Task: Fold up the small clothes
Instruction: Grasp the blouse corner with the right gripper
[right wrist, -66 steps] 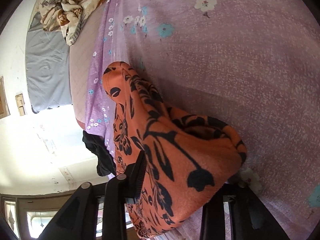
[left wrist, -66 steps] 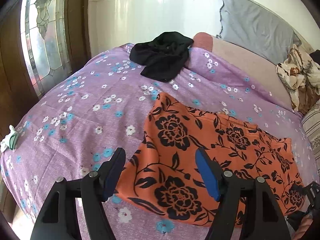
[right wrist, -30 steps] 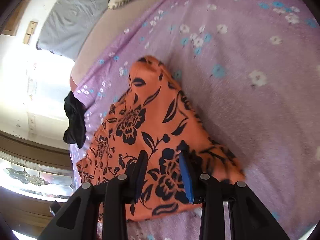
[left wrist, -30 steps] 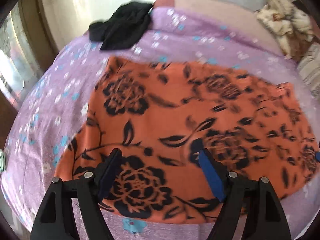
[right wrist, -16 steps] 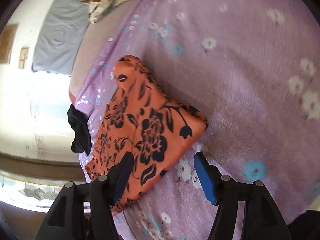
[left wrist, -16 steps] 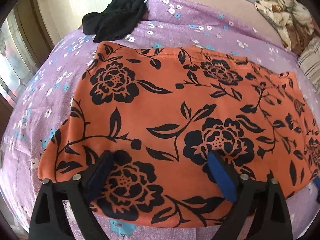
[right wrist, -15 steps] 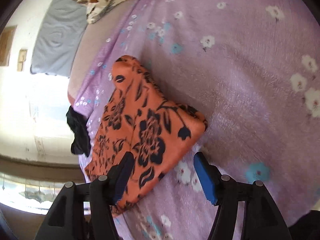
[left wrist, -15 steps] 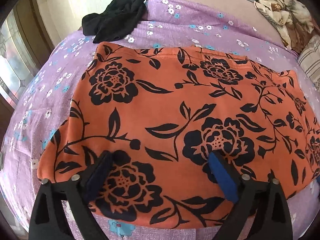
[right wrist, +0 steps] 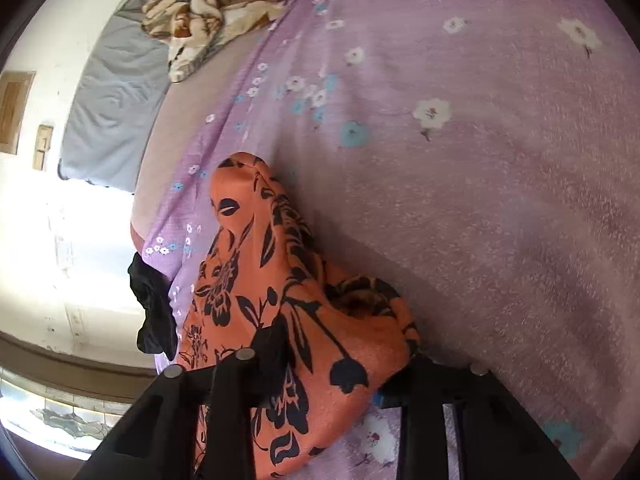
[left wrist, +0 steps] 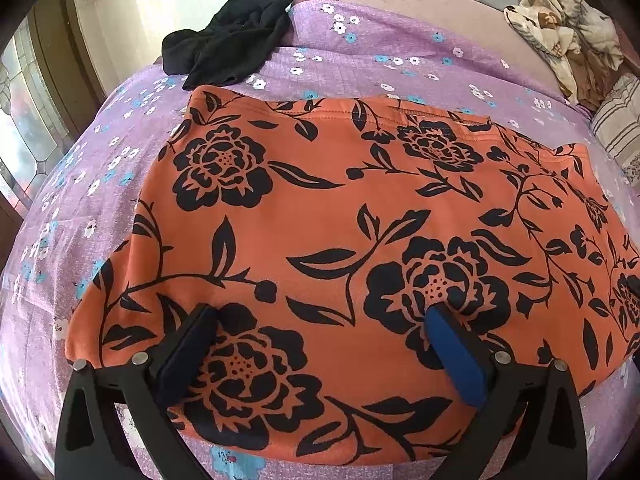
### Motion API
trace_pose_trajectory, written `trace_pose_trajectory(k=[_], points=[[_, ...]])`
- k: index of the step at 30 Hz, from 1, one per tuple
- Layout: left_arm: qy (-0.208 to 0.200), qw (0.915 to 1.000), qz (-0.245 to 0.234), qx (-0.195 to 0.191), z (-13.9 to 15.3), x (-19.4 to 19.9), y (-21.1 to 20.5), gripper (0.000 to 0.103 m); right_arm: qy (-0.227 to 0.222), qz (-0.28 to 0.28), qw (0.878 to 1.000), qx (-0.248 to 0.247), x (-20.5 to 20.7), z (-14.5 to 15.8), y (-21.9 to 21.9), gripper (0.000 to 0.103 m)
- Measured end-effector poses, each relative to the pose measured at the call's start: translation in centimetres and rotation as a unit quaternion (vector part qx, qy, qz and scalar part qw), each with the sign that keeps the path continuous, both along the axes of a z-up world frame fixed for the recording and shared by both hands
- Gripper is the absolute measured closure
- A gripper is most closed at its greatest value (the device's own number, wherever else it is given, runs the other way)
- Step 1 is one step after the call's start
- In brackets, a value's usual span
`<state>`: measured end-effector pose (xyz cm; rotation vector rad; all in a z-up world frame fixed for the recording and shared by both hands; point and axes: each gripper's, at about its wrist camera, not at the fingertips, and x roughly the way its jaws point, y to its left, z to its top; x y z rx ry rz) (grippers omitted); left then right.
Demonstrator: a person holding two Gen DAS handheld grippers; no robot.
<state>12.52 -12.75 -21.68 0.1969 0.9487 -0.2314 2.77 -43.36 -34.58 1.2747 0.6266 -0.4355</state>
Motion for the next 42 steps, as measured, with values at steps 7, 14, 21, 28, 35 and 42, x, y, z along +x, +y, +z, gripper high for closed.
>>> trace_pose_trajectory(k=[7,14,21,28,35,42], points=[[-0.004,1.0,0.001,-0.003,-0.1,0.1,0.1,0.0,0.008,0.013,1.0,-0.019,0.5,0.0,0.0,0.072],[-0.022,0.9997,0.003,-0.009,-0.2,-0.4,0.2,0.0,0.009,0.017,1.0,-0.02,0.9,0.1,0.3,0.068],[-0.025,0.9996,-0.005,-0.008,-0.2,-0.7,0.3,0.0,0.002,0.015,1.0,-0.014,0.8,0.1,0.3,0.064],[-0.023,0.9997,0.004,-0.008,2.4,-1.7,2.4,0.0,0.015,0.04,0.998,-0.043,1.1,0.6,0.8,0.069],[-0.07,0.9914,0.084,0.073,2.9,-0.9,7.7,0.0,0.029,0.039,0.995,-0.092,1.2,2.9,2.5,0.074],[0.01,0.9916,0.126,-0.028,2.5,1.2,12.8,0.0,0.041,0.029,0.995,-0.092,0.9,2.8,2.8,0.075]])
